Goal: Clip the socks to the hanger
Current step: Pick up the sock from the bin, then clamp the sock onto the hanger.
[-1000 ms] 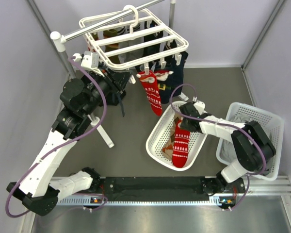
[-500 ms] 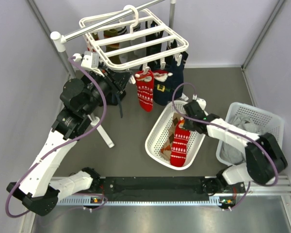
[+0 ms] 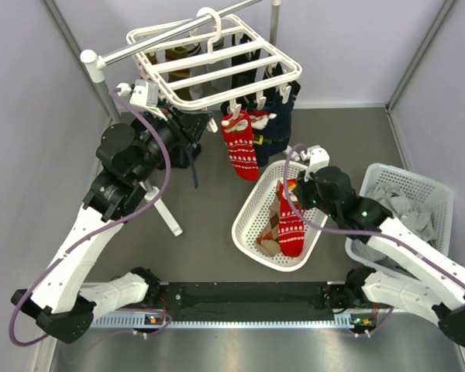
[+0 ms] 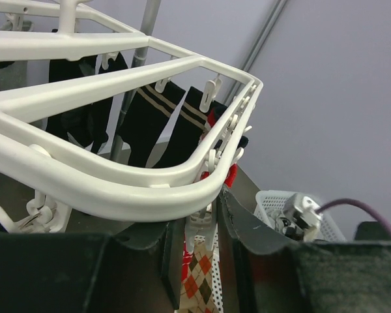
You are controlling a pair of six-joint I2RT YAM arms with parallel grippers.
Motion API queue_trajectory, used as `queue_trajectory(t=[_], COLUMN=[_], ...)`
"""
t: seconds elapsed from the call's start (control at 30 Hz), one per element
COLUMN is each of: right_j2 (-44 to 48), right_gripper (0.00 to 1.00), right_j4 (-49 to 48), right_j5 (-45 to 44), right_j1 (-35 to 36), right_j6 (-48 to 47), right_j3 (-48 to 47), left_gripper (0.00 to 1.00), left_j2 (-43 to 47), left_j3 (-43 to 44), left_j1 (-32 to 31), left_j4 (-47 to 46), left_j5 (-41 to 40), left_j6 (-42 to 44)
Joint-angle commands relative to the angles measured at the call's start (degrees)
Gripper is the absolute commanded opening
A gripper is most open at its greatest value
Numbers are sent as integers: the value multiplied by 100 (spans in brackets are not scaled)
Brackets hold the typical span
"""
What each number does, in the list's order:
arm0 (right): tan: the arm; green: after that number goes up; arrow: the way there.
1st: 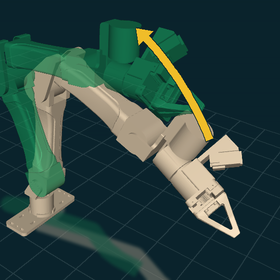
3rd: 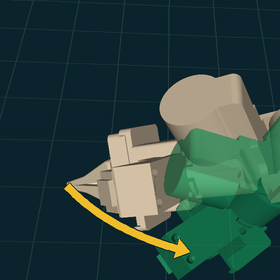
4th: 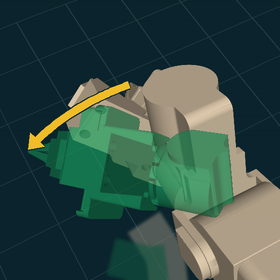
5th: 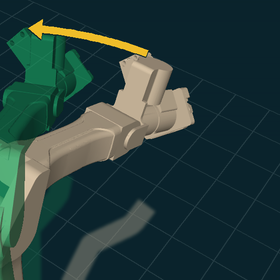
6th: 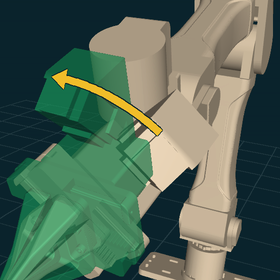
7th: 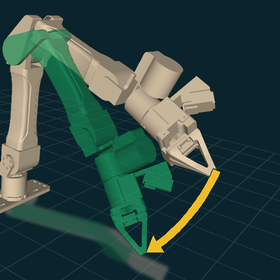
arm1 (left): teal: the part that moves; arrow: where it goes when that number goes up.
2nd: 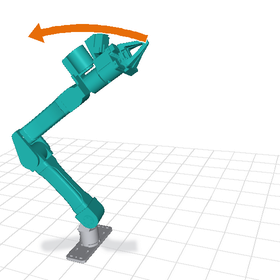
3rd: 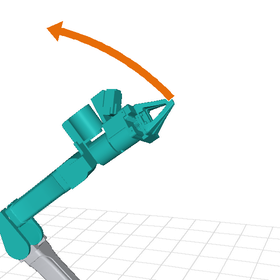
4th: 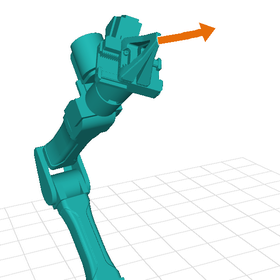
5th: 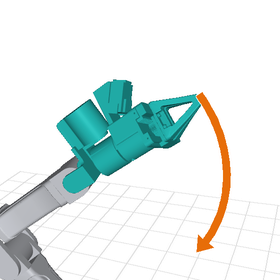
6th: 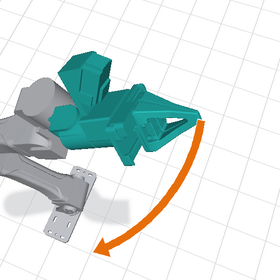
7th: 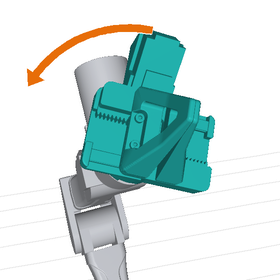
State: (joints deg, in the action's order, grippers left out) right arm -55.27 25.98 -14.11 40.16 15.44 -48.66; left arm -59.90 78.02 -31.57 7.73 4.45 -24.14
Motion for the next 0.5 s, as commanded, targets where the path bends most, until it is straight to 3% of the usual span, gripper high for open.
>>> queue_trajectory(t=[0.0, 0.2, 0.47], right_j2=[647, 719, -71], right_gripper=[0, 0, 0], right_j4=[-575, -1252, -1823], right_j5=[373, 743, 1129], right_j1=[631, 1362, 1916], right_j6=[-1279, -2237, -3091], right_j3=[-415, -862, -1874], left_gripper=[0, 0, 0], left_j2=[-83, -75, -101], left_j3=[196, 222, 249], left_j1=[-24, -24, -24], left_j4=[-131, -175, -219], left_j5=[56, 127, 232], left_j6=[-117, -214, -328])
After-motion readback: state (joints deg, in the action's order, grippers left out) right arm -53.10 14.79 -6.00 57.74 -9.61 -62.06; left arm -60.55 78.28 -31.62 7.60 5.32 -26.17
